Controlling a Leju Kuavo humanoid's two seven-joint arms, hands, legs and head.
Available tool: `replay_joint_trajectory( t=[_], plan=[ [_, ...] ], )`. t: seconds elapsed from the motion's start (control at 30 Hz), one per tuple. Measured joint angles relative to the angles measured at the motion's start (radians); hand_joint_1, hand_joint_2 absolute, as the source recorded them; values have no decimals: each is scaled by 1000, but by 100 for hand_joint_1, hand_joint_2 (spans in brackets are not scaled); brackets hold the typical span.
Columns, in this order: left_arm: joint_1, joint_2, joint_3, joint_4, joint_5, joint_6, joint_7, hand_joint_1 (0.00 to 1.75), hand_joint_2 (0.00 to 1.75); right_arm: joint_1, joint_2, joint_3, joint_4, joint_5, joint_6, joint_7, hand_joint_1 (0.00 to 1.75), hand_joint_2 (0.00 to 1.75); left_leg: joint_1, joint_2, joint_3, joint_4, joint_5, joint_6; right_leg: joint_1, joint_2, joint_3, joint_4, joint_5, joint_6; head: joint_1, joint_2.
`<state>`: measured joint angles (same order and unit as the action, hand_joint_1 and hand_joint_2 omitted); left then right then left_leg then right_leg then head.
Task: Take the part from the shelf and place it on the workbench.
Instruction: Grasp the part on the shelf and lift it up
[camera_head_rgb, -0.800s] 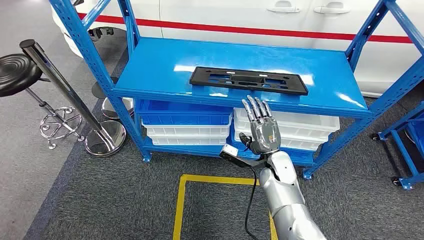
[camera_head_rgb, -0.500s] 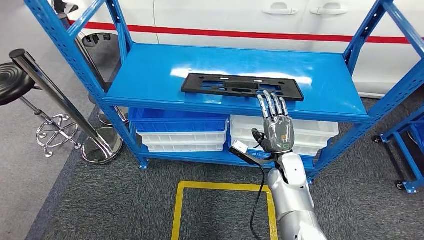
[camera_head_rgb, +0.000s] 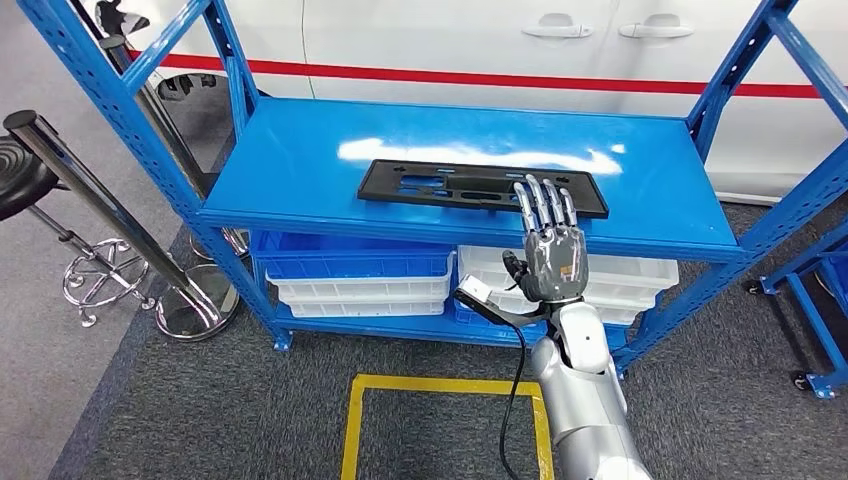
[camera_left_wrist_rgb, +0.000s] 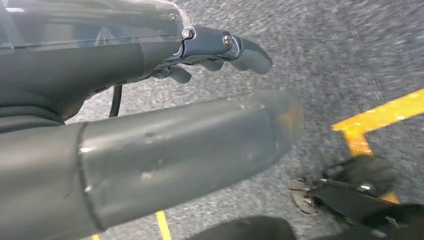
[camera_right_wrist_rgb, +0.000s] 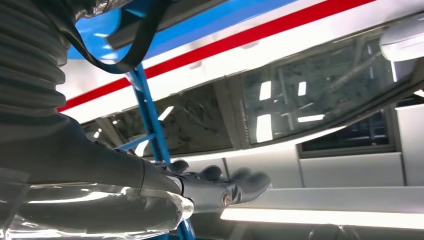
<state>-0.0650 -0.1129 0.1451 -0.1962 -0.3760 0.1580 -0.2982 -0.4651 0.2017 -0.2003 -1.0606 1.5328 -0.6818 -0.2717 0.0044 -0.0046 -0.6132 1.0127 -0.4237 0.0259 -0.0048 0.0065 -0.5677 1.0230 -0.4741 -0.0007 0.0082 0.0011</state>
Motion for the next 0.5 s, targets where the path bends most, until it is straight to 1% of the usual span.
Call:
replay_joint_trajectory(
  t=[0.03,0.07,0.1,0.13,0.17,0.2,0.23,0.27,0.3,0.33,0.37,0.4,0.43,0.47,0.5],
  plan=[
    [0,-1,1,0,-3,0,0,0,0,0,-6,17,0,8,0,28,0,175,3,1,5,-7,6,5,0,-1,2,5,-5,6,0,0],
    [0,-1,2,0,-6,0,1,0,0,-1,-12,34,0,14,0,55,0,175,5,1,11,-13,8,10,0,-2,-4,23,-17,11,0,0],
    [-1,-2,3,0,-8,0,2,0,0,-2,-21,52,1,18,0,82,0,175,8,2,17,-18,9,15,-1,-2,-24,64,-40,15,0,0],
    [-3,-2,5,0,-10,1,2,0,0,-2,-31,69,3,19,0,105,0,175,7,2,19,-20,7,19,-2,-3,-55,123,-69,18,0,0],
    [-5,-2,6,0,-12,1,2,0,0,-1,-39,86,6,20,0,122,0,175,6,2,20,-19,5,22,-2,-3,-94,191,-97,21,0,0],
    [-6,-3,8,0,-12,1,3,0,0,1,-47,100,9,20,0,134,0,175,6,1,20,-18,2,22,-3,-3,-130,246,-112,23,0,0],
    [-6,-3,10,0,-13,1,3,0,0,3,-54,113,13,20,0,140,0,175,6,0,22,-17,-2,22,-3,-3,-151,272,-108,25,0,0],
    [-6,-3,10,0,-13,1,4,0,0,4,-61,125,17,20,0,144,0,175,5,-1,25,-15,-7,21,-3,-3,-153,257,-81,25,0,0],
    [-5,-3,11,0,-13,1,4,0,0,4,-67,136,20,20,0,146,0,175,5,-1,30,-13,-12,19,-3,-3,-136,207,-40,23,0,0],
    [-5,-3,11,0,-14,1,5,0,0,4,-72,146,22,20,0,148,0,175,5,-1,35,-10,-19,16,-3,-3,-109,139,3,20,0,0],
    [-6,-4,11,0,-14,1,5,0,0,3,-76,155,24,20,0,149,0,175,3,-2,38,-5,-25,12,-2,-3,-82,77,32,15,0,0],
    [-7,-4,12,0,-14,1,5,0,0,2,-79,161,26,20,0,149,0,175,2,-2,39,-2,-30,8,0,-3,-63,34,47,10,0,0],
    [-9,-4,12,0,-14,1,5,0,0,2,-81,166,27,20,0,149,0,175,1,-3,39,0,-33,3,3,-3,-55,13,47,5,0,0],
    [-10,-5,12,0,-14,1,5,0,0,2,-83,169,28,20,0,149,0,175,1,-3,38,1,-35,-2,5,-2,-52,9,42,1,0,0],
    [-11,-5,12,0,-14,1,5,0,0,2,-85,173,29,20,0,149,0,175,1,-3,40,-1,-36,-7,4,-1,-51,7,40,-4,0,0]
  ],
)
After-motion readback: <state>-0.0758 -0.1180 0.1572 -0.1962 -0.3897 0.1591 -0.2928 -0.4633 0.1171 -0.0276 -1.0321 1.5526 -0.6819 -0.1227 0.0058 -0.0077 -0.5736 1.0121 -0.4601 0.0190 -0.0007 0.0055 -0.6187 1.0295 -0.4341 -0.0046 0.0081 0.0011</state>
